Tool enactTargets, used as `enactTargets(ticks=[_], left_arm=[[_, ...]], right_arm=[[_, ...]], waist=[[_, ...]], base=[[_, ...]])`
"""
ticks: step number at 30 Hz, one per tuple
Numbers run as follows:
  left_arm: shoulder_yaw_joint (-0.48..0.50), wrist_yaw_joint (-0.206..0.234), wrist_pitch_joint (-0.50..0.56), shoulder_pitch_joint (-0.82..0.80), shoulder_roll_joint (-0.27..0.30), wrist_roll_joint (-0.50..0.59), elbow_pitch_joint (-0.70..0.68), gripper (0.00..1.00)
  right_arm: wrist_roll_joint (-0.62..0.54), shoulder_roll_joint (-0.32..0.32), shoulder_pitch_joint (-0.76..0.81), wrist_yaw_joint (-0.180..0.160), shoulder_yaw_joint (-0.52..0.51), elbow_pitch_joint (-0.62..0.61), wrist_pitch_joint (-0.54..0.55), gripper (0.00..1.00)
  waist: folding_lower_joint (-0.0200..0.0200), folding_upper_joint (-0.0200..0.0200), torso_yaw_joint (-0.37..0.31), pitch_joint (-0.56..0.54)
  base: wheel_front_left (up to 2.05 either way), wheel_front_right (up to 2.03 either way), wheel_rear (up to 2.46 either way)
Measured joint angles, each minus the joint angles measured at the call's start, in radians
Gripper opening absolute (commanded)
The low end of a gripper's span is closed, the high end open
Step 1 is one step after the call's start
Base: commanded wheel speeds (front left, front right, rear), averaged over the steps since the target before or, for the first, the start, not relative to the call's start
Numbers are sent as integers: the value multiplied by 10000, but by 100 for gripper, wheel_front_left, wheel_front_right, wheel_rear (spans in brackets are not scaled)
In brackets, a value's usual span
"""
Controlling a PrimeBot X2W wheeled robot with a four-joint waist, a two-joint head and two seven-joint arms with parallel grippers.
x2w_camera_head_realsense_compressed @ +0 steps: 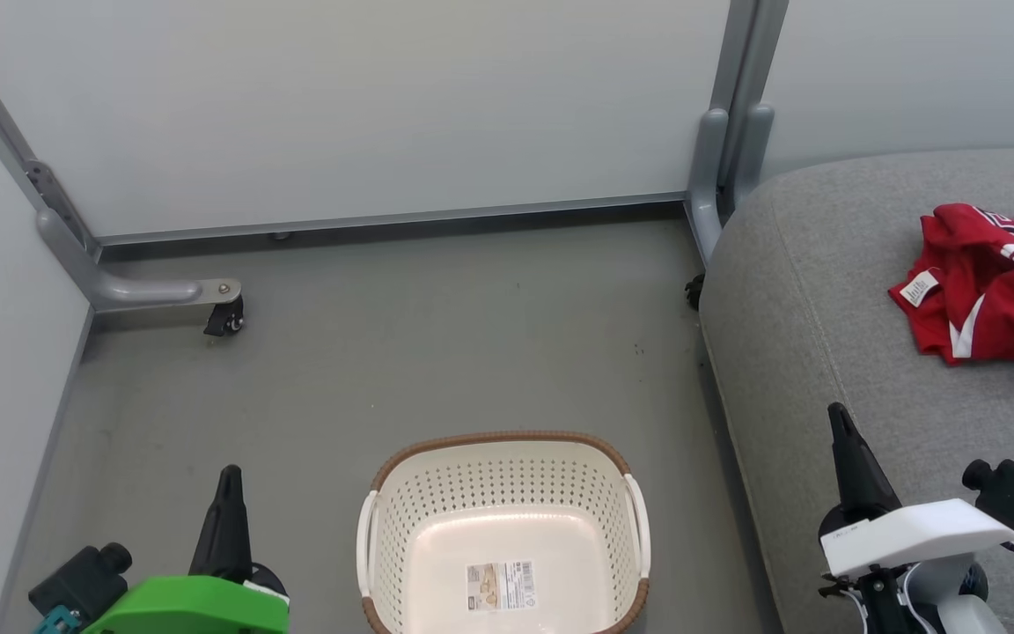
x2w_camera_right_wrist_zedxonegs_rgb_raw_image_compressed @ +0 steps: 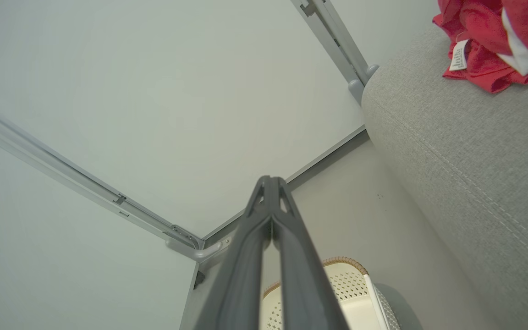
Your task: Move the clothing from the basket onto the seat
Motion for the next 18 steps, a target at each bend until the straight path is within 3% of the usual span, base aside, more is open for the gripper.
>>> enactTargets(ticks=[18], left_arm=[[353,-192,518,-382,25,-2220,205,0]], right_arm=[[2299,-17,-215,-6,-247,215,518,0]], waist=[[0,0,30,63]], base=[[0,0,0]])
